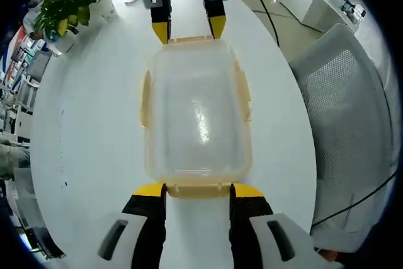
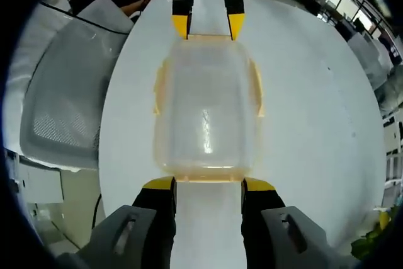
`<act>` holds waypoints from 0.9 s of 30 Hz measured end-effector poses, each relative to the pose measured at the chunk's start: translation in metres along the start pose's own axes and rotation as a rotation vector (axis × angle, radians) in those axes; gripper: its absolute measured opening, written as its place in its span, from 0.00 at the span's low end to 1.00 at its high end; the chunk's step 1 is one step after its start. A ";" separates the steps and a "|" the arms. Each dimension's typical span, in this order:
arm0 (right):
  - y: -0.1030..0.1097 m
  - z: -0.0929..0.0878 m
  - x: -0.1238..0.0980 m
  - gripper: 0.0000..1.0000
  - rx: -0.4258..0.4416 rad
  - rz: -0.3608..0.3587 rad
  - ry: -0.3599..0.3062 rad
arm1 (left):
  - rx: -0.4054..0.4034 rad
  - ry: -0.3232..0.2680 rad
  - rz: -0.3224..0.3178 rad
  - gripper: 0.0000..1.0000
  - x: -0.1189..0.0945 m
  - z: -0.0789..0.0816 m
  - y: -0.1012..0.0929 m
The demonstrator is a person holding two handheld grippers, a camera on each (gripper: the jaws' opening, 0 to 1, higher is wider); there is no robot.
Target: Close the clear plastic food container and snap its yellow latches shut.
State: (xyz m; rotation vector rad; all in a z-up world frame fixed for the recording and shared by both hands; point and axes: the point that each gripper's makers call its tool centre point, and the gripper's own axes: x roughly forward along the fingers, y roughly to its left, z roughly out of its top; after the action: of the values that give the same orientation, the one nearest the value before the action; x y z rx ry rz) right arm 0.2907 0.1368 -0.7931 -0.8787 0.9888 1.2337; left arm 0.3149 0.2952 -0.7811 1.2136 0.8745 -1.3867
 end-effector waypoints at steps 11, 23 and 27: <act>0.005 -0.026 0.011 0.20 -0.022 0.010 0.123 | 0.046 0.041 0.017 0.33 0.002 -0.003 0.000; 0.003 -0.048 0.011 0.38 0.171 -0.029 0.110 | -0.111 0.110 -0.006 0.34 0.008 -0.043 -0.007; -0.006 -0.042 -0.003 0.37 0.308 -0.065 0.043 | -0.324 0.027 0.046 0.40 -0.002 -0.042 0.010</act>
State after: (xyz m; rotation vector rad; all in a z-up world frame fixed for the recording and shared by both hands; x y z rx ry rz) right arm 0.2916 0.0955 -0.8048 -0.6914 1.1401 0.9789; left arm 0.3335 0.3343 -0.7873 0.9987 1.0383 -1.1415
